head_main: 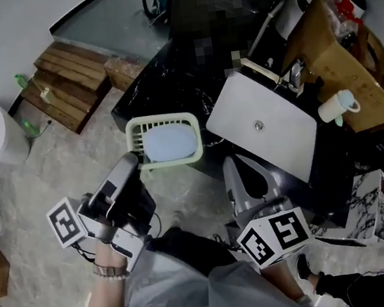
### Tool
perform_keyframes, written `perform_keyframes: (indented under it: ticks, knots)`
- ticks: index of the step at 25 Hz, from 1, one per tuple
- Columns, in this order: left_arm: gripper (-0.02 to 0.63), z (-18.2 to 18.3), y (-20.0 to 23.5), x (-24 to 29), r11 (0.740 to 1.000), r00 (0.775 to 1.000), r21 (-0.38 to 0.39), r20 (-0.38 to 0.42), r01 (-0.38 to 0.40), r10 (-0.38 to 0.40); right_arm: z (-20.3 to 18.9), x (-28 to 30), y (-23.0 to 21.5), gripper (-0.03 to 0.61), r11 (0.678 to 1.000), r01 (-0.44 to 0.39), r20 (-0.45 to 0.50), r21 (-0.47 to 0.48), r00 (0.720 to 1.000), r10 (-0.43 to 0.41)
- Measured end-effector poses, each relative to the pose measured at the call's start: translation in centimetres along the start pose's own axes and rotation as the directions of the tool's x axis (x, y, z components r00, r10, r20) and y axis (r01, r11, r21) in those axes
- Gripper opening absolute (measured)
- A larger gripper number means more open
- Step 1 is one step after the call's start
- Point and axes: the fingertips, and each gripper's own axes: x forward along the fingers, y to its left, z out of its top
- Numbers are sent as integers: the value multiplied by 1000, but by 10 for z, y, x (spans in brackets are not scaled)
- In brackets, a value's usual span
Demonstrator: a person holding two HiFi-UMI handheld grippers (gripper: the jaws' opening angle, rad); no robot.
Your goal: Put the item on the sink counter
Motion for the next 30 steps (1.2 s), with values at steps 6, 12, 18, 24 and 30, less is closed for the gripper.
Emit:
perform_keyframes:
  ticks: [6,12,18,24,30]
  knots:
    - [87,7,15,29,1000,1000,-13,-14,-1,1,0,12,-25,-3,1000,10,-13,7,1000,-10]
    - [87,4,26,55,1000,998,-17,-56,-2,1,8,8,-54,-3,997,70,19,34,997,-71]
    - [87,-1,31,63,1000,997,-16,-82,-13,12,6,-2,-62,-3,994,104,29,47,994,-105]
    - [87,-6,29,75,1000,994,-14,-106,-6,4,7,-11,-68,-3,990,131,37,56,990,-133]
    - [87,-5,32,95,999,991,-36,-132,4,-8,11,-11,-80,-3,985,161,48,60,985,-164]
